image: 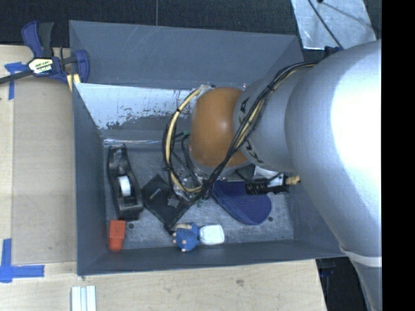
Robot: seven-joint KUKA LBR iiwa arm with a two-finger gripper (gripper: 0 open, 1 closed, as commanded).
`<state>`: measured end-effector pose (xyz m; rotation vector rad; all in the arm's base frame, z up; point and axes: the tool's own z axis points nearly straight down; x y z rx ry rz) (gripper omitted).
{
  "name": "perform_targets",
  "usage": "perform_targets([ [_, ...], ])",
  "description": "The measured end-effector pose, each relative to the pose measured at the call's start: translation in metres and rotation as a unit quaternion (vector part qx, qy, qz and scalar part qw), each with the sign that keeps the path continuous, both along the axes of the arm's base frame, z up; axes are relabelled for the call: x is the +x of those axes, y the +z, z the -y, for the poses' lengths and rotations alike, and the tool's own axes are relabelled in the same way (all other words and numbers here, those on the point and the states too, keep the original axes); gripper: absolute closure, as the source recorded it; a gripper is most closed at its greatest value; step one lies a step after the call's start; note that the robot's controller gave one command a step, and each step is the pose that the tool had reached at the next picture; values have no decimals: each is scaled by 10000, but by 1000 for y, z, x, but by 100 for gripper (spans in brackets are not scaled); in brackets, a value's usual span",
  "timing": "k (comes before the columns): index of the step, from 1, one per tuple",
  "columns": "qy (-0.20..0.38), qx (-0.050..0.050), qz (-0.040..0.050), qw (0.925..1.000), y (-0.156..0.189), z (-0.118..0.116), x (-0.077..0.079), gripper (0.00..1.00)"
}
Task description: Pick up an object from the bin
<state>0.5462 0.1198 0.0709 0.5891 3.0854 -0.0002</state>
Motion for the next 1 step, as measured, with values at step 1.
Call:
perform_targets([
  [1, -33, 7, 66, 10000, 90, 12, 47, 100],
])
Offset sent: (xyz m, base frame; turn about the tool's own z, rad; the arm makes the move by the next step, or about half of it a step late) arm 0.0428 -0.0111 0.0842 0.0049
